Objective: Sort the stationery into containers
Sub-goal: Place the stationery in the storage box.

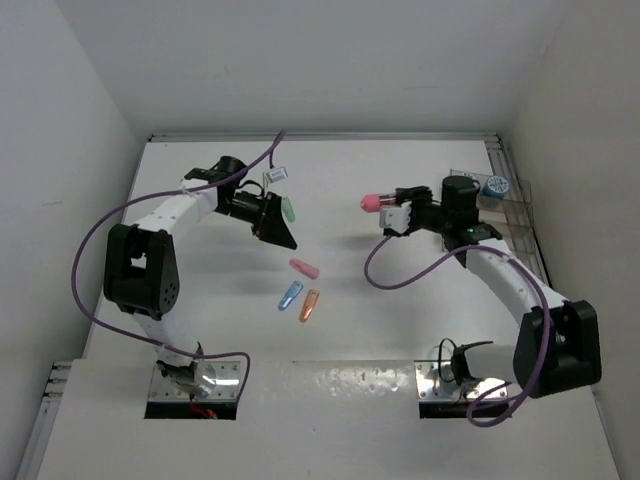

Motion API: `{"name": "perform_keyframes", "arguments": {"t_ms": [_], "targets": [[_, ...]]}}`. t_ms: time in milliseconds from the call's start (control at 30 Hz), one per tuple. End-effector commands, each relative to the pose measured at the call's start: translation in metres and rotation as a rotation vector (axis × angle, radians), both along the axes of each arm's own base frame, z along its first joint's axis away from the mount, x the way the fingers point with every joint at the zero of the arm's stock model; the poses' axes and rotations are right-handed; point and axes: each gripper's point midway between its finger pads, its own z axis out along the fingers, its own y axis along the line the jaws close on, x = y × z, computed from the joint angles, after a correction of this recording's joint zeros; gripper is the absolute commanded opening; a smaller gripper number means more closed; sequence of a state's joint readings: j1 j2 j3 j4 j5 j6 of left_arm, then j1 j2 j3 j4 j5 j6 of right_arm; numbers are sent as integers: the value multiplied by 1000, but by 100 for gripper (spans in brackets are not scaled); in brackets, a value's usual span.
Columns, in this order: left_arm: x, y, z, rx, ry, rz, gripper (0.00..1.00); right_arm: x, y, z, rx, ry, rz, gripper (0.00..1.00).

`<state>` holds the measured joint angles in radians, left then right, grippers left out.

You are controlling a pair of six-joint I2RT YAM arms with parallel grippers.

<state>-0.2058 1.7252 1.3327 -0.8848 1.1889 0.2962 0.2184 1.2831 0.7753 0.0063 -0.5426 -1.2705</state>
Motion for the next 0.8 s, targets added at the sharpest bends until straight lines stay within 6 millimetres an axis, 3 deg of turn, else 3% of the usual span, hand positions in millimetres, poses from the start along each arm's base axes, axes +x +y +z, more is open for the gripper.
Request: {"name": "perform_keyframes", "arguments": {"t_ms": [0, 67, 100, 133, 167, 267, 633, 767], "targets": [[6, 1, 12, -50, -46, -14, 86, 15, -51, 9, 36, -21, -107, 0], [6, 3, 11, -59, -43, -13, 87, 21, -69, 5, 35, -29, -136, 0], [6, 4, 10, -59, -34, -10, 87, 28, -99, 2, 25, -27, -200, 0], [6, 4, 10, -63, -36, -11, 100, 31, -110, 0, 25, -23, -219, 0], [7, 5, 10, -62, -32, -9, 100, 34, -130, 0, 24, -24, -256, 0], [9, 7, 9, -61, -33, 4, 100, 40, -161, -16, 4, -15, -286, 0], [11, 12, 2, -55, -41, 40, 100, 63, -226, -41, -59, -29, -363, 0], [12, 15, 0, -52, -32, 56, 100, 76, -256, -39, -90, -42, -405, 0]]}}
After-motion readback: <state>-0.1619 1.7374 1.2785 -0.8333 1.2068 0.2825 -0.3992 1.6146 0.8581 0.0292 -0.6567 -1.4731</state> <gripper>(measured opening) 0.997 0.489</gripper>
